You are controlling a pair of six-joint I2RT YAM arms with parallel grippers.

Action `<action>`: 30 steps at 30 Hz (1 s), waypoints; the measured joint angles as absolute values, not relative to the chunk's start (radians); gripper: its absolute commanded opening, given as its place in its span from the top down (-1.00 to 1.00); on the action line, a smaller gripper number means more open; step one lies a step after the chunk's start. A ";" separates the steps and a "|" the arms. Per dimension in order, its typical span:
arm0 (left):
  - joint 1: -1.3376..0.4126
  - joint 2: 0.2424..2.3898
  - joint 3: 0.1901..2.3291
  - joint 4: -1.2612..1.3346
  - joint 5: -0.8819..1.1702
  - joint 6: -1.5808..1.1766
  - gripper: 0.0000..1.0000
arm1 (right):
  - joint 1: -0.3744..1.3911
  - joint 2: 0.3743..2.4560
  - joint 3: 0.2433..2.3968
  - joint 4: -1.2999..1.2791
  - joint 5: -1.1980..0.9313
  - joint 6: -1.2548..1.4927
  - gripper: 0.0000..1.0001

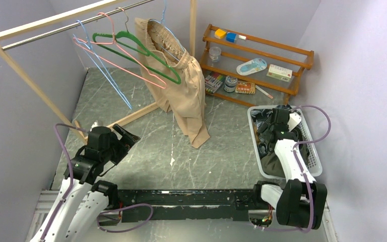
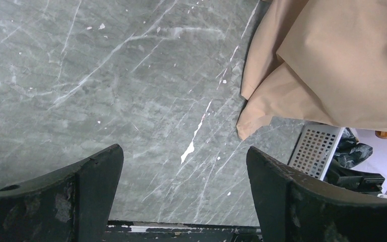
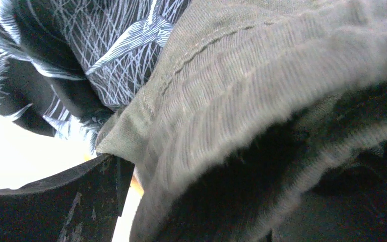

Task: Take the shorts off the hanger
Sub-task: Place the shorts in the basket.

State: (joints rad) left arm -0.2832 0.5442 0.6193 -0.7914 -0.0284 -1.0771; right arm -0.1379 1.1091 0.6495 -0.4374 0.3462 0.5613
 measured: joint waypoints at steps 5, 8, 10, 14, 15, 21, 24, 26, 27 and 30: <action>-0.283 0.529 0.619 -0.789 -0.028 -1.081 -0.90 | -0.132 1.081 0.649 -0.436 0.300 0.549 -0.64; -0.283 0.523 0.613 -0.783 -0.027 -1.085 -0.90 | -0.084 1.106 0.648 -0.433 0.305 0.569 -0.67; -0.283 0.527 0.611 -0.783 -0.022 -1.087 -0.90 | -0.005 1.116 0.638 -0.422 0.339 0.613 -0.68; -0.283 0.536 0.611 -0.783 -0.021 -1.087 -0.91 | 0.171 1.136 0.639 -0.417 0.373 0.724 -0.70; -0.283 0.537 0.611 -0.784 -0.021 -1.086 -0.91 | 0.206 1.153 0.647 -0.416 0.378 0.748 -0.70; -0.283 0.530 0.611 -0.793 -0.022 -1.085 -0.91 | 0.289 1.234 0.715 -0.442 0.396 0.813 -0.75; -0.283 0.519 0.611 -0.794 -0.022 -1.085 -0.91 | 0.295 1.237 0.755 -0.493 0.418 0.814 -0.81; -0.283 0.516 0.611 -0.794 -0.022 -1.085 -0.91 | 0.297 1.228 0.780 -0.527 0.450 0.809 -0.82; -0.283 0.515 0.611 -0.795 -0.022 -1.084 -0.92 | 0.297 1.218 0.793 -0.546 0.471 0.804 -0.82; -0.283 0.517 0.611 -0.798 -0.023 -1.084 -0.91 | 0.290 1.171 0.814 -0.582 0.513 0.776 -0.82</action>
